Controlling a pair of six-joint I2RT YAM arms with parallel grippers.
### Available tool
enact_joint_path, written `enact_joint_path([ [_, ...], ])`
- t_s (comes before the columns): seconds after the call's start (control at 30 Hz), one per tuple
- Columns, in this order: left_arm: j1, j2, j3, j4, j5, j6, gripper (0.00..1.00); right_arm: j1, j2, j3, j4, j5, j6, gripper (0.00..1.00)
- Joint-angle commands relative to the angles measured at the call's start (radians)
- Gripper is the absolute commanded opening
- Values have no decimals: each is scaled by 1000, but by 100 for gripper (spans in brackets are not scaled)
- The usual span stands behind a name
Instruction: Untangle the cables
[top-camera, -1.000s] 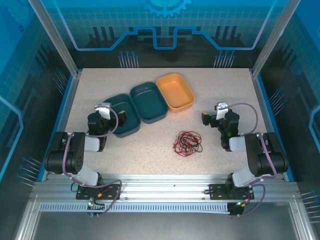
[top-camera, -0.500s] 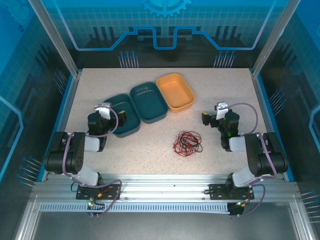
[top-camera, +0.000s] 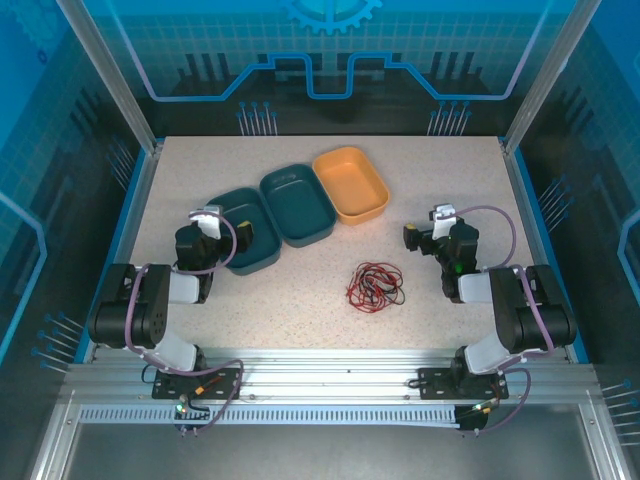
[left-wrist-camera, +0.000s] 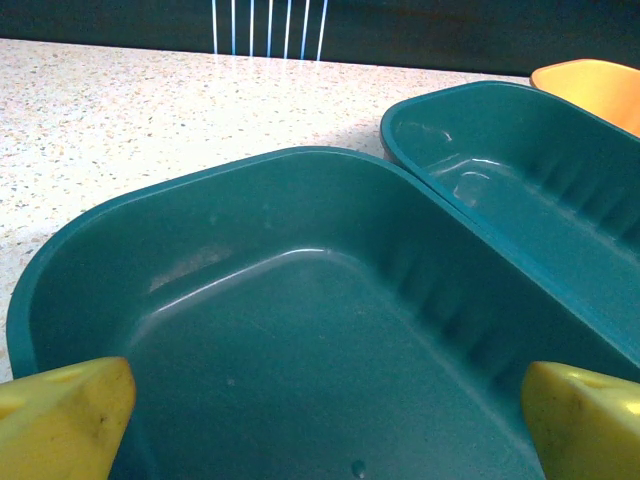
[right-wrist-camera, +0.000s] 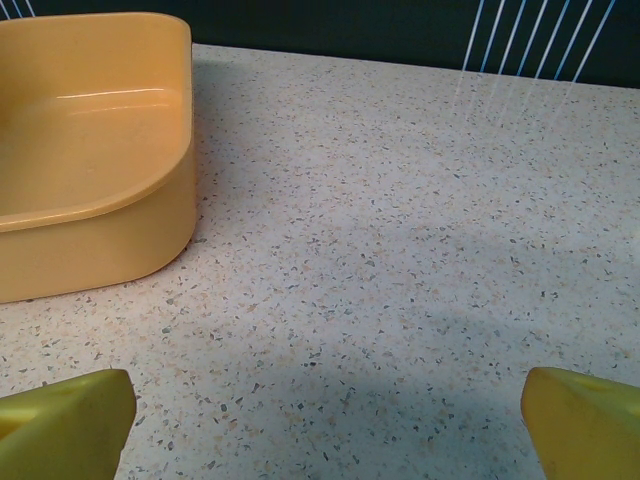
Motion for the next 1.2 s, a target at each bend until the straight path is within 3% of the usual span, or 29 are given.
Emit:
enact_joint_path([
  [0.0, -3, -25, -21, 32, 7, 0, 99, 5, 6, 11, 19, 10, -11, 100],
  [0.33, -5, -261, -53, -109, -47, -13, 99, 19, -131, -9, -56, 100, 1, 100],
  [0.57, -10, -457, -42, -228, -57, -111, 99, 65, -402, 1, -292, 225, 12, 100],
  [0.67, -30, -516, -2, -304, -48, -191, 99, 89, -531, 39, -487, 270, 70, 100],
  [0.77, -123, -537, 30, -327, -52, -180, 99, 114, -633, 111, -764, 313, 174, 100],
  [0.97, -392, -481, 121, -449, -89, -238, 99, 217, -729, 243, -1239, 329, 345, 100],
  [1.17, -662, -369, 160, -493, -119, -314, 99, 424, -715, 319, -1519, 289, 481, 77],
])
